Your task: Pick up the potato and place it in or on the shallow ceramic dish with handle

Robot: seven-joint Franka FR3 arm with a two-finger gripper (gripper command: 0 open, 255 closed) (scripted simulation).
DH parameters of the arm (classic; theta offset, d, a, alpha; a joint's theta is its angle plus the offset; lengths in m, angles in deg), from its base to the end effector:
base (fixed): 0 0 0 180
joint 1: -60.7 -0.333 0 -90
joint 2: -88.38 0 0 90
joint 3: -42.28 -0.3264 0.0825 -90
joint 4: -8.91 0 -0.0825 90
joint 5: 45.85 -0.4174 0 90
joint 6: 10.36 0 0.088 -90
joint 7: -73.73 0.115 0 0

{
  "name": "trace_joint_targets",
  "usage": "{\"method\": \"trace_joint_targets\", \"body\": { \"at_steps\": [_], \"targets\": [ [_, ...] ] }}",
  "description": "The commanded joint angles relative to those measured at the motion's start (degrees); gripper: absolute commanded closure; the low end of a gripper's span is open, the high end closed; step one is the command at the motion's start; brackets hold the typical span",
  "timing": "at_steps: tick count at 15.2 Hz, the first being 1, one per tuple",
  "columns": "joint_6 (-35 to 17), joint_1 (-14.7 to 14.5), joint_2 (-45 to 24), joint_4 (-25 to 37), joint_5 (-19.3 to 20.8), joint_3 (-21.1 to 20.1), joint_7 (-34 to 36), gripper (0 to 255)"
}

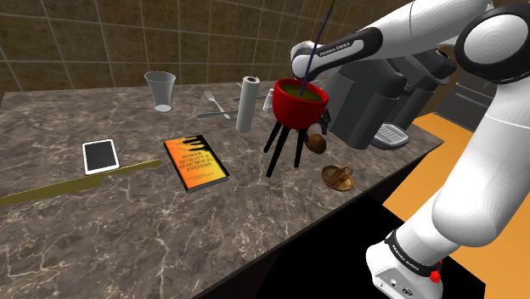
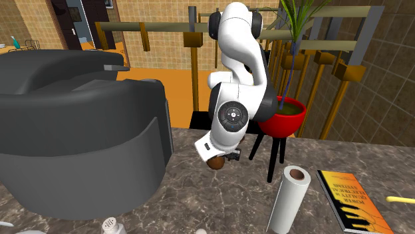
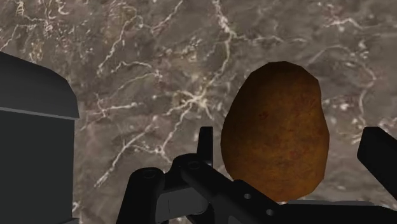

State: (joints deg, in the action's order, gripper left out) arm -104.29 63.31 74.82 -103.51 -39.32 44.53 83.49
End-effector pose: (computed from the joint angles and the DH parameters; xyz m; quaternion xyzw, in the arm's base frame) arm 0.5539 -0.0591 0.3091 0.9539 -0.1035 -0.2728 0.0698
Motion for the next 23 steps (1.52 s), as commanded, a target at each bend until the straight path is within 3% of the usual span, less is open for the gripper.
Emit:
{"method": "trace_joint_targets", "body": {
  "at_steps": [1,8,9,17,23],
  "targets": [
    [-1.1,-0.1,-0.2,-2.0,0.9,0.0,0.1,0],
    [-1.1,-1.0,-0.2,-2.1,0.7,1.0,-0.1,0],
    [-1.6,-1.0,0.7,-3.4,0.8,1.0,-0.1,255],
    [-1.5,-1.1,0.9,-3.6,0.7,0.9,0.1,255],
    [2.3,-1.2,1.7,-0.6,0.7,1.1,-0.4,255]
  ]
}}
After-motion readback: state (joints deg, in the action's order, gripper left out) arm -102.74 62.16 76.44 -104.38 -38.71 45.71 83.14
